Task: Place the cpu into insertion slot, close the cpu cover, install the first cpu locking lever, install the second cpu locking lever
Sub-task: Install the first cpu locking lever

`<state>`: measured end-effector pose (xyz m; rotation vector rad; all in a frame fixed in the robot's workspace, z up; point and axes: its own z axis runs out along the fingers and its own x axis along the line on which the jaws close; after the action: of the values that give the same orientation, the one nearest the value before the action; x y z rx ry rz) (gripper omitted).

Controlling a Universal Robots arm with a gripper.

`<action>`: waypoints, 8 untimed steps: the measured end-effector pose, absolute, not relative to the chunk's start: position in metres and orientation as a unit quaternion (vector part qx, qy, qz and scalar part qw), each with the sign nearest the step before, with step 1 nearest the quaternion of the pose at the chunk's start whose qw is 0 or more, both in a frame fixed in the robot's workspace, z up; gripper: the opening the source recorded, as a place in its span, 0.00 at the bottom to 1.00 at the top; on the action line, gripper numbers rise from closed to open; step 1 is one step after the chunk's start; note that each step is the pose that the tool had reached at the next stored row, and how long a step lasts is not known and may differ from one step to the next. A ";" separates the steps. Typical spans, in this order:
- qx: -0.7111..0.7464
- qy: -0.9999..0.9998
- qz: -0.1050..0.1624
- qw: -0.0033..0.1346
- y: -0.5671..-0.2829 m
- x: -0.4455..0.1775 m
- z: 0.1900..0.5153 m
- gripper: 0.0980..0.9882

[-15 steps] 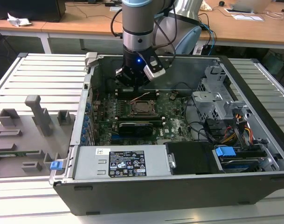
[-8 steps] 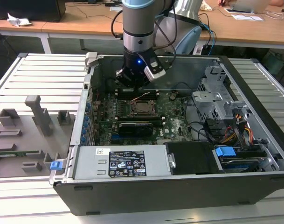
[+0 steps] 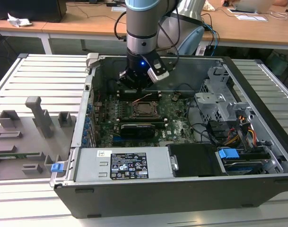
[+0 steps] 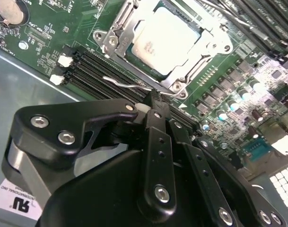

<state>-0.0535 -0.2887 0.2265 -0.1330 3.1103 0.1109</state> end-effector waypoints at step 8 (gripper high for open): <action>-0.043 0.998 0.036 0.013 -0.286 -0.046 0.225 0.01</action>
<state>-0.0462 -0.2856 0.2252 -0.1328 3.1105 0.1110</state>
